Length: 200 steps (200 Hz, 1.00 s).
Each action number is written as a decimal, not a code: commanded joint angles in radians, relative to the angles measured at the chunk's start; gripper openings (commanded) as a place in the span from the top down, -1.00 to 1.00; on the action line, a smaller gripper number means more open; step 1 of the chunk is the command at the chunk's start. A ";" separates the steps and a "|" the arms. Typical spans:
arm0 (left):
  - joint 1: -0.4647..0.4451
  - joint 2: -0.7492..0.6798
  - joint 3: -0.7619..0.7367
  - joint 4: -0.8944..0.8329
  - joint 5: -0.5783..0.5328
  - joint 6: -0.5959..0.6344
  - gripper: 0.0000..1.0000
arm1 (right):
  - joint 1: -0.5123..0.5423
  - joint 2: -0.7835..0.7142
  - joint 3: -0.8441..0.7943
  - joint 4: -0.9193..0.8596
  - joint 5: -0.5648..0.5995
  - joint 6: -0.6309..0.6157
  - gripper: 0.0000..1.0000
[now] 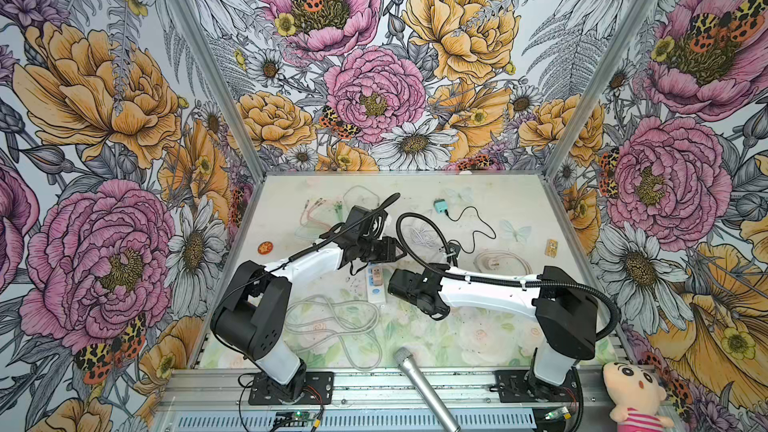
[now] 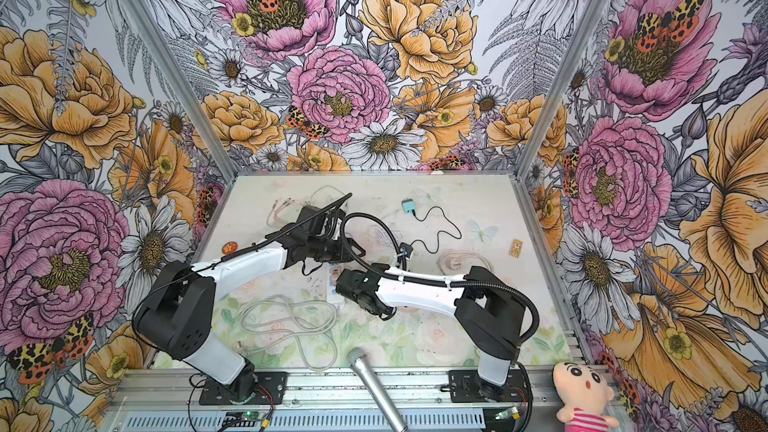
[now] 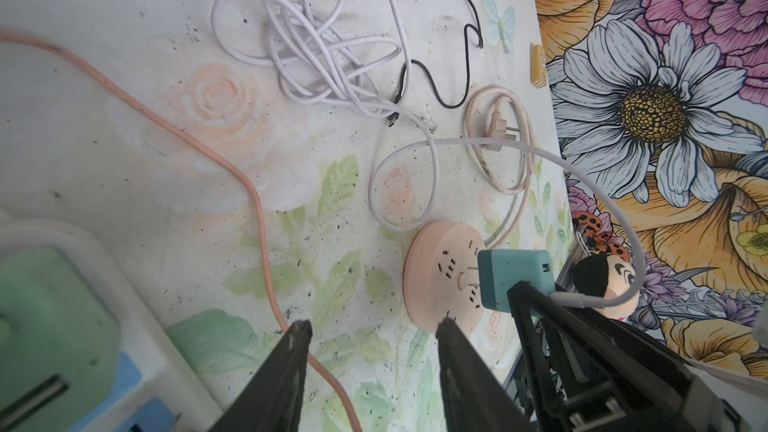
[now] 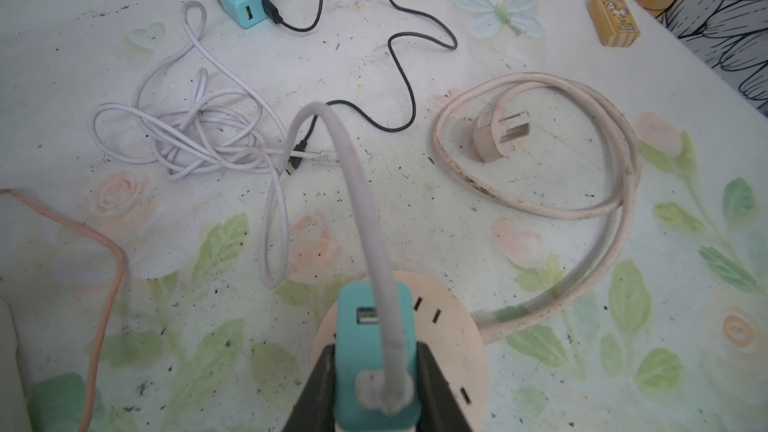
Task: Insert the plug
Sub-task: 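Align the teal charger's prongs over the pink socket's slots with the right gripper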
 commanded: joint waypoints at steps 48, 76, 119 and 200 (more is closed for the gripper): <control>0.027 -0.126 -0.008 0.049 -0.093 -0.003 -0.04 | -0.023 0.032 0.018 -0.009 0.016 -0.006 1.00; 0.075 -0.153 0.006 0.045 -0.087 -0.004 -0.04 | -0.027 0.015 0.006 0.006 0.013 -0.018 1.00; 0.113 -0.194 0.019 0.041 -0.079 -0.002 -0.04 | -0.026 0.033 0.006 0.041 -0.007 -0.014 1.00; 0.138 -0.233 0.013 0.031 -0.066 0.008 -0.04 | -0.022 0.078 0.009 0.052 -0.023 0.009 1.00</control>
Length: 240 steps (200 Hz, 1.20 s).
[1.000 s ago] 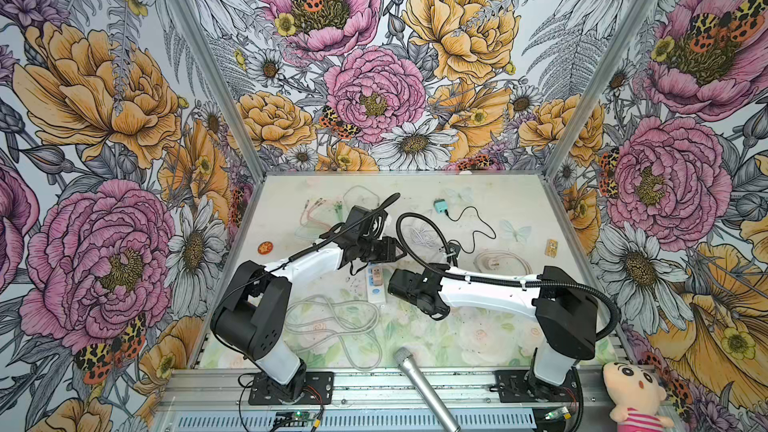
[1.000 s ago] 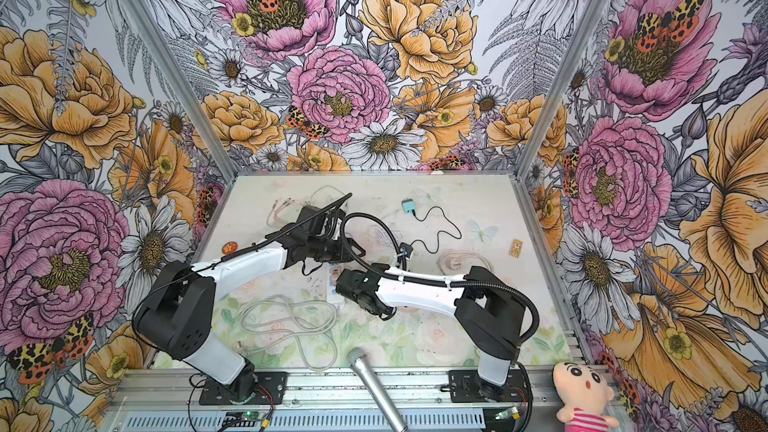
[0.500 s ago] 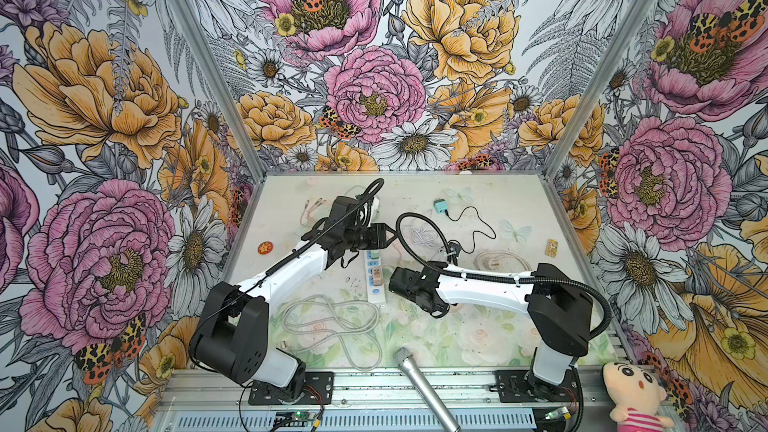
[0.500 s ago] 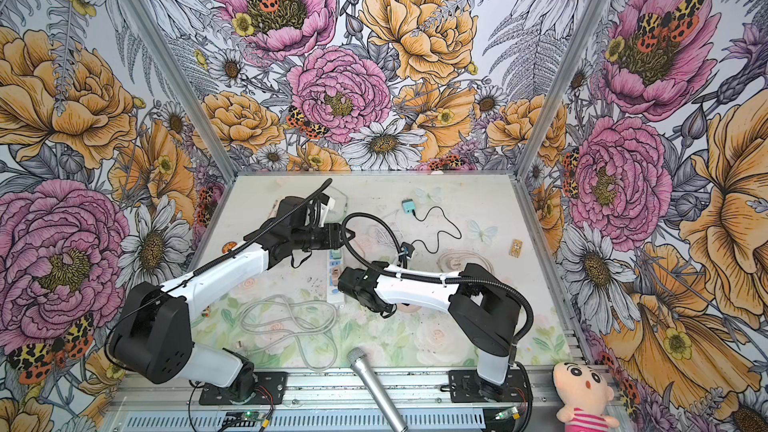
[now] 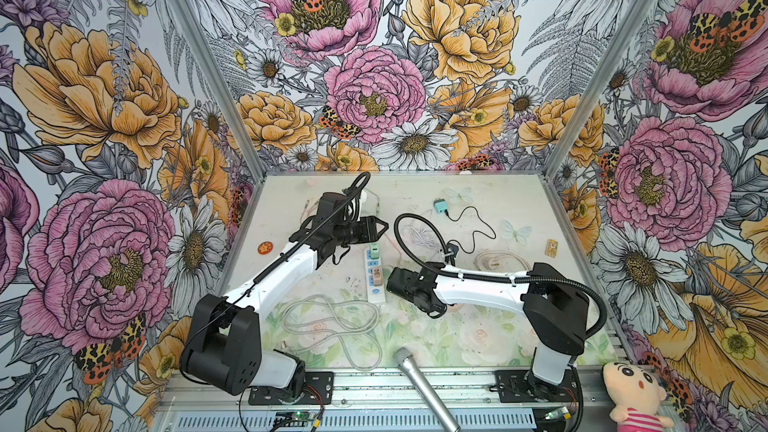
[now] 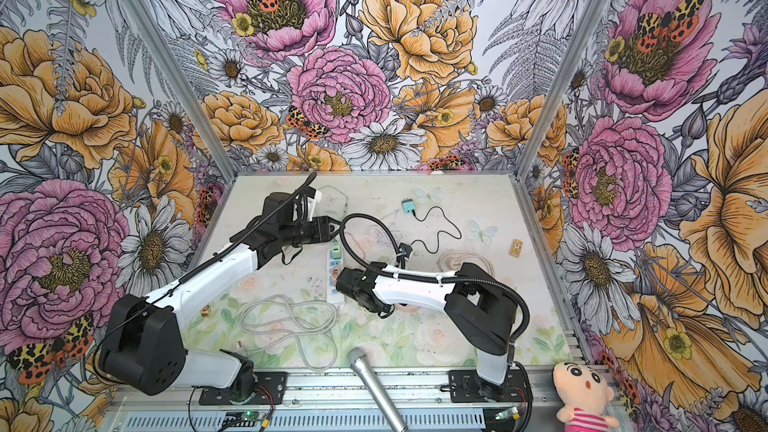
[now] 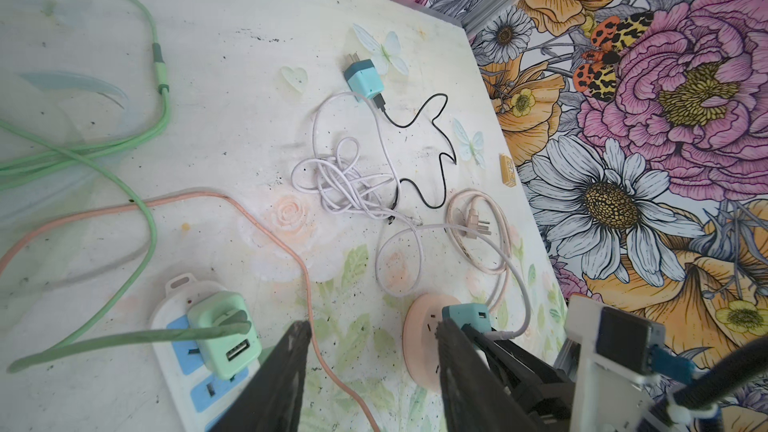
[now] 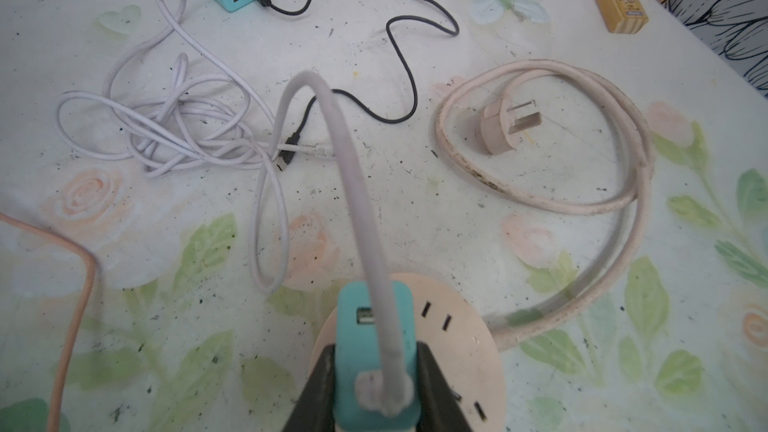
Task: Insert the plug
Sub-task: 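Align the teal charger's prongs over the pink socket's slots with the right gripper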
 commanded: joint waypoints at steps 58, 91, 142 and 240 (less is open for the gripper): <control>0.010 -0.025 0.015 0.007 0.024 0.018 -0.04 | 0.013 0.075 0.015 0.016 -0.041 0.066 1.00; 0.010 -0.029 0.019 0.002 0.032 0.017 -0.04 | 0.013 0.088 0.018 0.015 -0.060 0.099 1.00; 0.008 -0.015 0.024 -0.004 0.048 0.011 -0.04 | 0.011 0.072 0.045 0.016 -0.094 0.133 1.00; -0.007 -0.024 0.044 -0.036 0.073 0.019 -0.05 | 0.011 0.118 0.046 0.014 -0.157 0.214 1.00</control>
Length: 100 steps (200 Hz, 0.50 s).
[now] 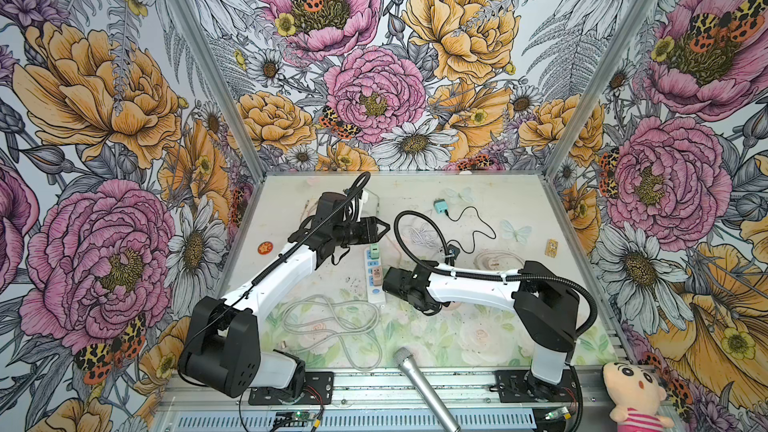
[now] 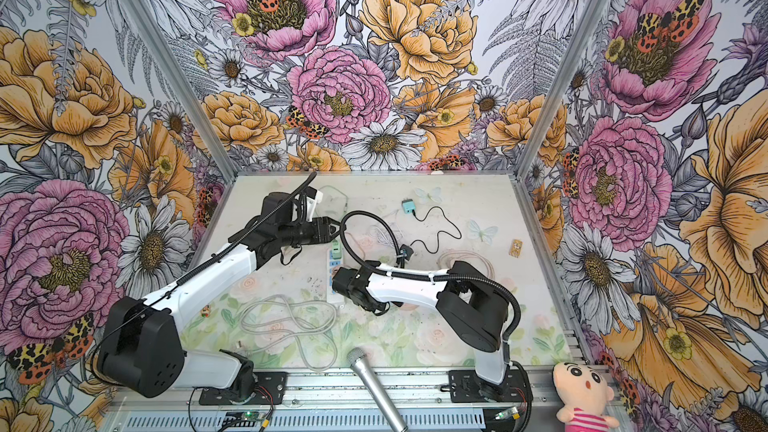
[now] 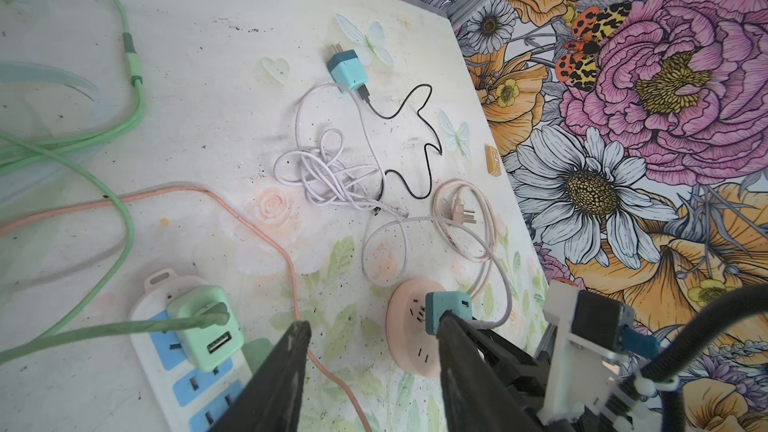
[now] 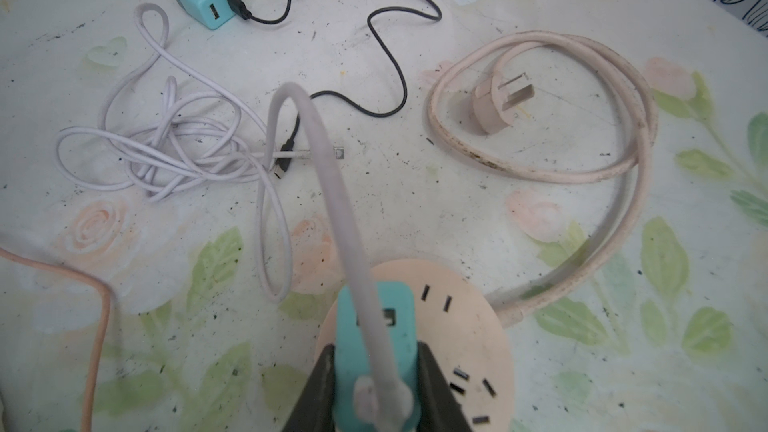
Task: Insert the plug
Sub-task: 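Align the teal charger's prongs over the pink socket's slots with the right gripper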
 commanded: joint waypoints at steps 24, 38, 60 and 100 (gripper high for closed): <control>-0.005 -0.032 0.041 -0.033 0.027 0.023 -0.05 | 0.001 0.043 -0.054 0.067 -0.151 0.058 1.00; -0.004 -0.039 0.046 -0.046 0.024 0.028 -0.05 | 0.000 0.037 -0.070 0.066 -0.165 0.022 1.00; -0.005 -0.045 0.055 -0.064 0.022 0.035 -0.05 | -0.006 0.037 -0.093 0.066 -0.209 -0.040 1.00; -0.005 -0.058 0.056 -0.076 0.013 0.036 -0.06 | -0.007 -0.047 -0.166 0.067 -0.198 -0.128 1.00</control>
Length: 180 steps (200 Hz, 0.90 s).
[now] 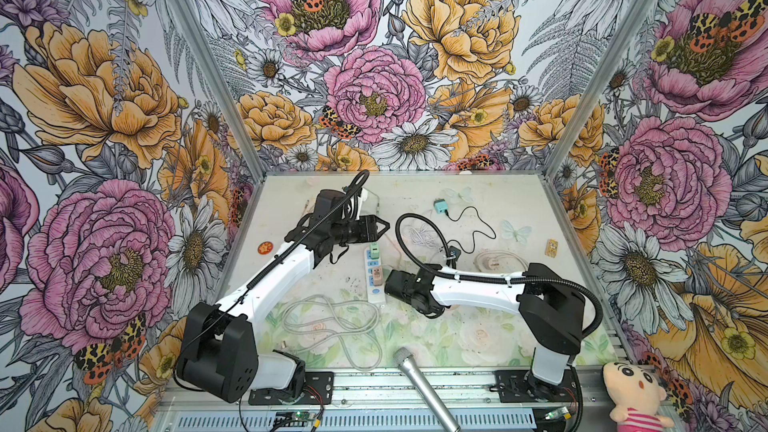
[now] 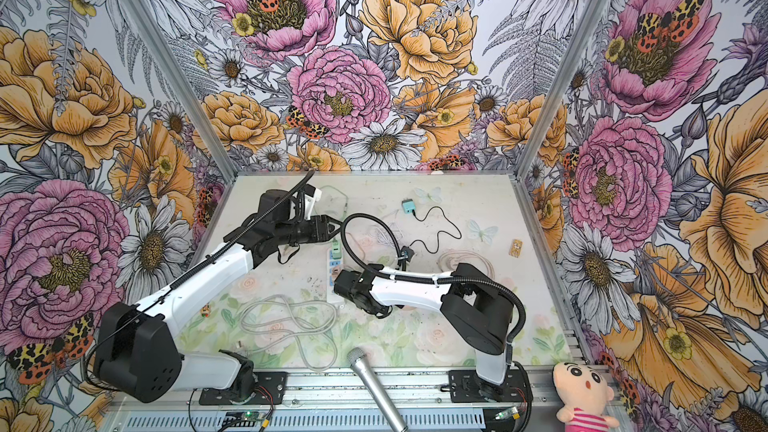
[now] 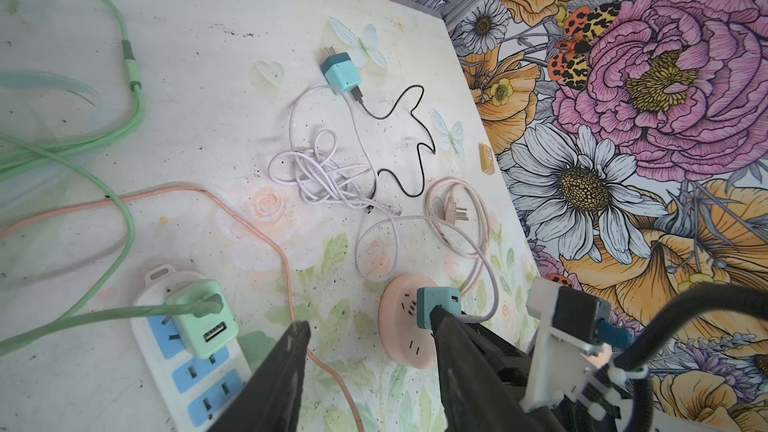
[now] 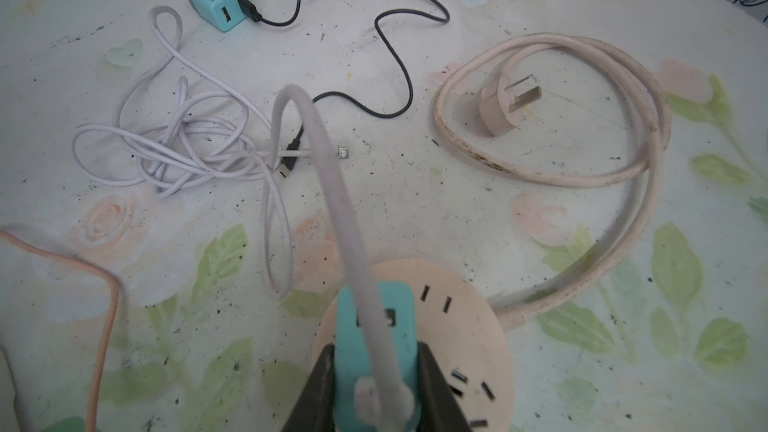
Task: Insert the plug
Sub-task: 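Align the teal charger's prongs over the pink socket's slots with the right gripper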
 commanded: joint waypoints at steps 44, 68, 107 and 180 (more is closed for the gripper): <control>-0.007 -0.027 0.018 -0.016 0.009 0.013 -0.06 | -0.019 -0.051 -0.143 -0.002 -0.215 -0.107 1.00; -0.005 -0.036 0.010 -0.018 0.007 0.016 -0.07 | -0.022 -0.067 -0.182 -0.003 -0.237 -0.071 1.00; 0.000 -0.030 0.015 -0.024 0.010 0.013 -0.07 | -0.047 0.012 -0.089 -0.009 -0.259 -0.097 1.00; 0.019 -0.027 0.007 -0.030 0.037 0.010 -0.07 | -0.036 0.112 -0.026 -0.037 -0.359 0.116 1.00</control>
